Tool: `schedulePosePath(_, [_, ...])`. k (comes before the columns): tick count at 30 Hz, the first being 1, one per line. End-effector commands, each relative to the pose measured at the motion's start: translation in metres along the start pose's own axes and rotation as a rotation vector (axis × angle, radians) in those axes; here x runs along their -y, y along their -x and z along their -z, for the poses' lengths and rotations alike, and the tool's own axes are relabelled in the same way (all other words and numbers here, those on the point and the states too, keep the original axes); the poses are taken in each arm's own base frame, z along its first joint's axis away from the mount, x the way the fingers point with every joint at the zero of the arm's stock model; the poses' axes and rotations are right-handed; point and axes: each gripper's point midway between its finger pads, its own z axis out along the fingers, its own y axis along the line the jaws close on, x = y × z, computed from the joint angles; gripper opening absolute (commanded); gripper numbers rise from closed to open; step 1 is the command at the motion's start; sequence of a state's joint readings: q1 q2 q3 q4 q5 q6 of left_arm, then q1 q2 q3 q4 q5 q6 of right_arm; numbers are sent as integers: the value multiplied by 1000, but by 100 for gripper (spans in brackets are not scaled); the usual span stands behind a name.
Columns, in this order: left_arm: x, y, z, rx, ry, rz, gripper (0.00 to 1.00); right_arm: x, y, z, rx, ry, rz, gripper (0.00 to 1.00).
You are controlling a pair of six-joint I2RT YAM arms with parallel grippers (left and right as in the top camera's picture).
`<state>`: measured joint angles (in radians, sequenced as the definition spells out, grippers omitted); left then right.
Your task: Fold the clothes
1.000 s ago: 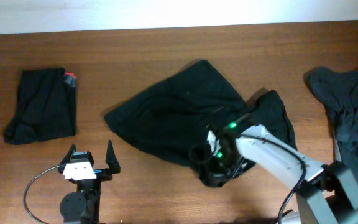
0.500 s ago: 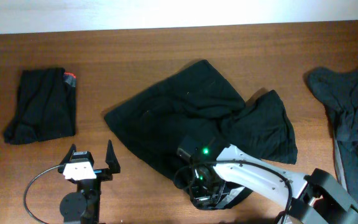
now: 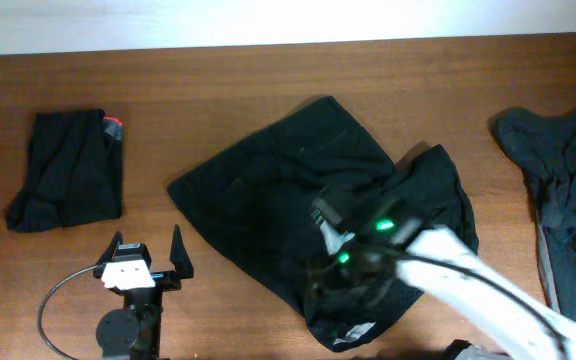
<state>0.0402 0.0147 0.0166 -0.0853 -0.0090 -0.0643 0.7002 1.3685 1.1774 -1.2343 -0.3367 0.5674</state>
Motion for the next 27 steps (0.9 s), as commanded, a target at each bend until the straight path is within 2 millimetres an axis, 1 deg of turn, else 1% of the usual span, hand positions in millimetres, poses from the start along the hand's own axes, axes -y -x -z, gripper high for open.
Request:
schedulePosePath(1, [0,-2,0,1,2,2,99,28,29,46,199,-89,-55,67])
schedulePosePath(3, [0,-2,0,1,2,2,100,49,40,68,278,-140,-116,71])
schedulePosePath(5, [0,-2,0,1,2,2,99,67,48,83,332,-176,-151,75])
schedulePosePath(7, [0,-2,0,1,2,2,99,84,54,91,360,-203,-187,80])
schedulePosePath(9, [0,-2,0,1,2,1,100,101,57,97,377,-232,-231,91])
schedulePosePath(11, [0,-2,0,1,2,2,99,112,59,101,384,-241,-249,100])
schedulePosePath(12, [0,-1,0,1,2,2,99,117,60,103,389,-244,-265,99])
schedulePosePath(16, [3,7,0,34,-13,2,99,129,62,107,401,-248,-314,99])
schedulePosePath(17, [10,11,0,50,-54,1,99,130,62,108,403,-248,-320,99])
schedulePosePath(20, [46,36,9,153,-260,-38,99,131,62,108,403,-248,-321,99])
schedulePosePath(21, [54,43,12,181,-310,-53,100,131,62,108,403,-248,-321,99])
schedulePosePath(25, [63,56,17,158,-360,-54,99,131,62,108,403,-248,-321,99])
schedulePosePath(27, [64,68,16,119,-357,-54,99,131,62,108,403,-248,-321,99])
